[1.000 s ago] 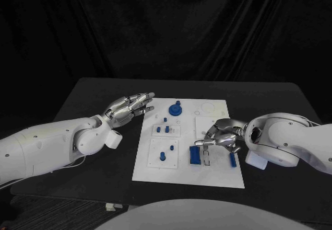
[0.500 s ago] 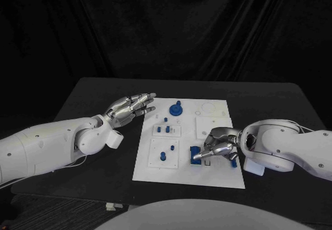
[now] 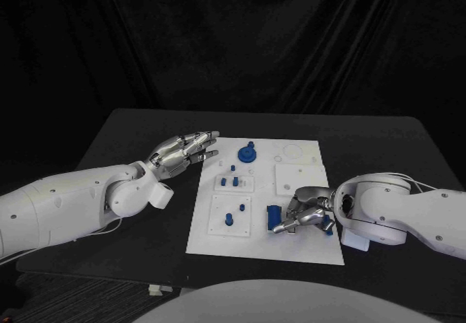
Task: Assemble the parts on the task board
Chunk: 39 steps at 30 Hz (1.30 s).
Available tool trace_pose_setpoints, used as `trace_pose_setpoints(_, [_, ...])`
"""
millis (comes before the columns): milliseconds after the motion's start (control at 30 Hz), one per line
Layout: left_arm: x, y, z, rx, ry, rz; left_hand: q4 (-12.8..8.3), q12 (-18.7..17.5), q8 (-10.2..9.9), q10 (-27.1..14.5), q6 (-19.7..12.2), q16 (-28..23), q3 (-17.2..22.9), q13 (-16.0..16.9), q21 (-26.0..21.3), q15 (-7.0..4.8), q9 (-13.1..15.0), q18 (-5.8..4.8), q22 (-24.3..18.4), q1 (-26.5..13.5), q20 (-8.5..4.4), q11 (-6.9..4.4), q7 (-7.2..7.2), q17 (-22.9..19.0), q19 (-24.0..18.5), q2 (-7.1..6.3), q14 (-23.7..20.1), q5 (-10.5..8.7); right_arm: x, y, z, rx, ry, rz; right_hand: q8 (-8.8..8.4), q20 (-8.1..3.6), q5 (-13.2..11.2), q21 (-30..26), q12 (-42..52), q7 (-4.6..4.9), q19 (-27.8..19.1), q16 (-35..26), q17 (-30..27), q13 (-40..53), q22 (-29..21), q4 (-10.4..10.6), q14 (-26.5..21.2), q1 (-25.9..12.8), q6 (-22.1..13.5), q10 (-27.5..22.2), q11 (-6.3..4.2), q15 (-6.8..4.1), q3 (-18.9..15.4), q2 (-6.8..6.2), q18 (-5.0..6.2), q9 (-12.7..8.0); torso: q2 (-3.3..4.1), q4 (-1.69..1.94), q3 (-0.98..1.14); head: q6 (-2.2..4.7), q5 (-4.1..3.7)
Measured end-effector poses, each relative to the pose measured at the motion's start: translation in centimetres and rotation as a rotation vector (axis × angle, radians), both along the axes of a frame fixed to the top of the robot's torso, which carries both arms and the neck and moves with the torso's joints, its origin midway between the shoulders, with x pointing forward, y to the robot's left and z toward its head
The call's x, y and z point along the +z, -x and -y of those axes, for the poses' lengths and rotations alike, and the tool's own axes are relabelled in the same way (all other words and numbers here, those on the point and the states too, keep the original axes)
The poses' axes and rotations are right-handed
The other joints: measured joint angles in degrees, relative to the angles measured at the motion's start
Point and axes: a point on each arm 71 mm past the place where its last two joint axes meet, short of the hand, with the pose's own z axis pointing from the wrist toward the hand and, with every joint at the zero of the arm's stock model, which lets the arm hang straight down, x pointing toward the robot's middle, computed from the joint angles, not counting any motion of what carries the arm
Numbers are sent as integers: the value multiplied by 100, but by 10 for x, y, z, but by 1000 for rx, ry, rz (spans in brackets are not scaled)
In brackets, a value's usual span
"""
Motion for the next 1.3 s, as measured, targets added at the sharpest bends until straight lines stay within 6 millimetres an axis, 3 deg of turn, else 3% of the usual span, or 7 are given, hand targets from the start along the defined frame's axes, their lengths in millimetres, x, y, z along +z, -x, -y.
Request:
trace_pose_setpoints(267, [0, 0, 0, -2, -1, -3, 0, 0, 0, 0, 0, 0, 0, 0, 0, 0, 0, 1, 0, 0, 0, 0, 0, 0, 0, 0, 0, 0, -2, -2, 1, -7, 11, 5, 10, -21, 44, -12, 0, -3, 20, 0, 0, 0, 0, 56, 7, -60, -2, 0, 0, -7, -7, 59, 0, 0, -1, 0, 0, 0, 6])
trace_pose_setpoints(467, [-1, 0, -1, -2, -2, -4, 0, 0, 0, -12, 0, 23, 0, 0, 0, 0, 0, 0, 0, 0, 0, 12, 0, 0, 0, 0, 0, 0, -3, -4, 3, -15, 18, 7, 112, -20, 44, -28, 0, -76, 21, 0, 0, -1, 0, 104, 7, -135, -76, 1, -1, -7, -6, 134, 0, -6, -1, 0, 0, 0, 1])
trace_pose_setpoints(767, [-1, 0, -1, -4, -3, -6, 0, 0, 0, -21, 0, 24, 0, 0, 0, 0, -1, 0, 0, 0, 0, 21, 0, 0, 0, 0, 0, 0, -6, -7, 5, -24, 32, 5, 206, -20, 73, -28, 0, -105, 20, 0, 0, -1, 4, 238, -13, -230, -105, 9, -33, -27, 65, 404, -1, 29, -1, 0, 0, 0, 3])
trace_pose_setpoints(1300, [-1, 0, -1, -5, -6, -10, -16, 0, 0, -22, 0, 23, 16, 5, 0, 42, -1, 0, 0, 21, 0, 20, 0, 4, 0, 21, -1, 12, -12, -7, 4, -27, 40, -12, 276, -20, 217, -50, 0, -116, 20, 0, 0, -2, 3, 15, -13, -195, -117, 0, -41, -27, 221, 383, 0, 2, -1, 0, 0, 0, 16])
